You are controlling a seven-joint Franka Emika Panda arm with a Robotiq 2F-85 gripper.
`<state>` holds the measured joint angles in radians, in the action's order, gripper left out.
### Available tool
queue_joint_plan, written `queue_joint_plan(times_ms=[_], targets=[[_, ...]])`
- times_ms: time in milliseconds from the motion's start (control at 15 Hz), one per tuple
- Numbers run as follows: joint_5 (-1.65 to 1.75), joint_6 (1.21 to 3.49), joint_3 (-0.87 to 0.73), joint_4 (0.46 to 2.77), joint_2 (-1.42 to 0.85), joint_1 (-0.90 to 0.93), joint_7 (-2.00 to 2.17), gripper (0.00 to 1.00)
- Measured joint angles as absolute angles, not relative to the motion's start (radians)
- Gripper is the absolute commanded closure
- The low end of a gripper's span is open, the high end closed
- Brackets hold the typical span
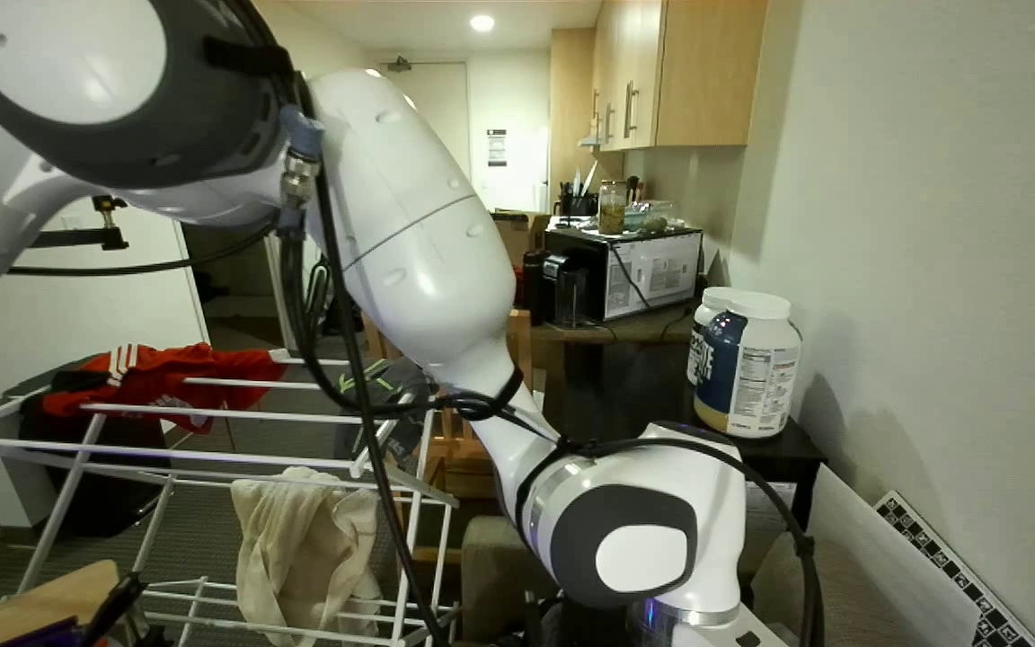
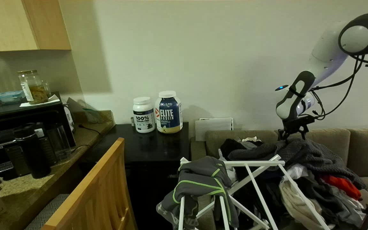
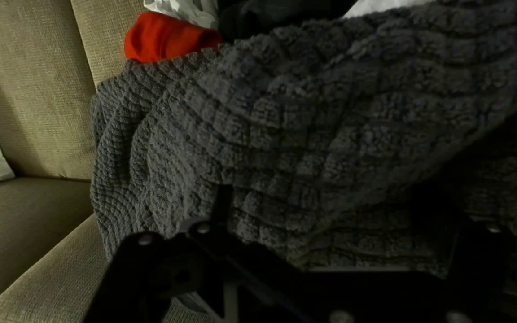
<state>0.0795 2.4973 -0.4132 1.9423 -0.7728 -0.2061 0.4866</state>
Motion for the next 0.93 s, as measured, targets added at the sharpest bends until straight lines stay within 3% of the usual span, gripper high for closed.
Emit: queue_joint_plan(times_ms=[733,933], targets=[[0.039,2.493,-0.411,1.884,-0.798,-0.21,0.487,0.99],[0.03,2.484,-0.411,1.868,-0.799,-0.217,0.487,1.0]])
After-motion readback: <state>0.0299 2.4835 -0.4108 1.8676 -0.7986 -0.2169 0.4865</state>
